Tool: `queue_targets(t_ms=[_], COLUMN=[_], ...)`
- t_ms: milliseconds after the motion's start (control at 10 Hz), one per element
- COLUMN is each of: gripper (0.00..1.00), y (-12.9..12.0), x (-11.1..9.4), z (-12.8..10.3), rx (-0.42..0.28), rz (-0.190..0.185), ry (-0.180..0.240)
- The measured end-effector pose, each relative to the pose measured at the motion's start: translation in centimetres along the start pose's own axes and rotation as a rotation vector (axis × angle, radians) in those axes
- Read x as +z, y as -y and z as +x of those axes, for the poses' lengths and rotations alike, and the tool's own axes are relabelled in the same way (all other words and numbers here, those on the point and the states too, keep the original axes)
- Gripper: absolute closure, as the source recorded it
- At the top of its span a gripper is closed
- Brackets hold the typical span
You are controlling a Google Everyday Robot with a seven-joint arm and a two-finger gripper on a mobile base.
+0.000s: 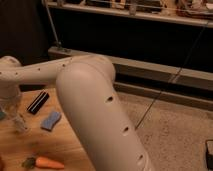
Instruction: Knock the bottle over
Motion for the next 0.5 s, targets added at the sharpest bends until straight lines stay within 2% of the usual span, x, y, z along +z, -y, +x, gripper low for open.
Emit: queue_targets(t_ms=[100,200,300,400,500], gripper=[1.0,1.0,1.0,1.0,1.0], y=[0.2,0.6,0.9,2.2,3.1], x=[-1.7,-2.6,-3.2,-3.5,-3.2], z=[-0.1,-0.1,0.3,1.4,2.0], rx=[-0.021,-0.039,-0.057,-0.088,-0.099], rz=[-0.083,-0.117,-0.136,-0.141,-0.126], ry=[0.03,0.043,0.044,0.021,-0.003])
